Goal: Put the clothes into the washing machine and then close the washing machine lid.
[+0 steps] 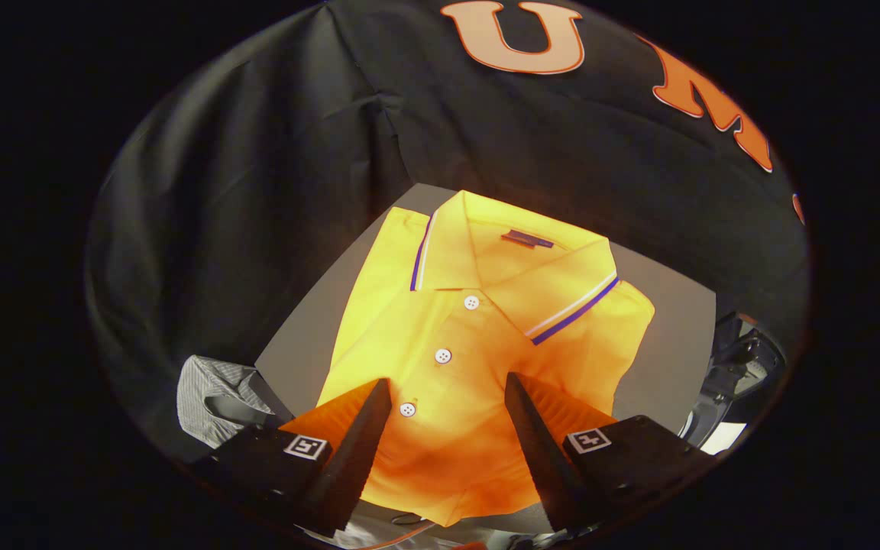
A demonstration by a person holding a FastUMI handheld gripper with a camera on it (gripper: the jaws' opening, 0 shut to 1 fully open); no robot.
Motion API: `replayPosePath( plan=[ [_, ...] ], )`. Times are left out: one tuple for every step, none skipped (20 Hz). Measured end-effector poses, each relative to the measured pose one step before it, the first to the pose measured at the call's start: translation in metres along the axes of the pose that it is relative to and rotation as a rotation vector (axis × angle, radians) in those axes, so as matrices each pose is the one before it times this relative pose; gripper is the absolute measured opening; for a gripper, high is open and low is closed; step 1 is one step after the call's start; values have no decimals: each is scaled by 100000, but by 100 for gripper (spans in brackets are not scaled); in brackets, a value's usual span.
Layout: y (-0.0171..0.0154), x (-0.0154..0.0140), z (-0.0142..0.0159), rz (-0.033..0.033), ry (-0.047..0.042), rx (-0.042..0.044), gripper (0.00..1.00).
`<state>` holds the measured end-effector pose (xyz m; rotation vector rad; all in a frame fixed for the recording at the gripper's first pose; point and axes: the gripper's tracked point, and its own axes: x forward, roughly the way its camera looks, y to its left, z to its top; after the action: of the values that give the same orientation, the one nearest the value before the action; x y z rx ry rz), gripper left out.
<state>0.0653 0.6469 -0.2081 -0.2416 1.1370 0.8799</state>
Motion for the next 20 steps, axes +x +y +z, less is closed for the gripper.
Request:
replayPosePath(
  plan=[
    [84,-139,11,-569,118,-3179,98],
    [-156,181,-71,-567,368,-2749,97],
    [1,-53,-333,-507,797,-2467,96],
    [-28,120,17,-671,180,-1400,96],
    [120,5,-199,-607,664,-1770,95],
    [56,19,-115,-140,291,-2105,92],
    [399,28,-134,1382,-697,-1337,88],
    [558,279,-190,2994,257,-1123,72],
    [200,-194,318,1361,-1674,-509,60],
    [-14,219,77,331,67,-260,42],
    [137,35,228,-414,-2494,130,33],
    [-284,65,229,-1181,-2393,-72,21],
    [207,-212,-85,-664,-1097,-2370,9],
    [-193,-379,281,-590,-2091,-1623,8],
    [137,139,-190,-307,-1074,-625,8],
    [18,-128,299,340,-2511,500,8],
    [130,-124,-12,781,-2000,193,8],
    [-9,68,103,884,-3052,463,8],
    [68,-126,69,585,-3082,1573,8],
    [-26,-101,127,640,-2900,620,8]
  ],
)
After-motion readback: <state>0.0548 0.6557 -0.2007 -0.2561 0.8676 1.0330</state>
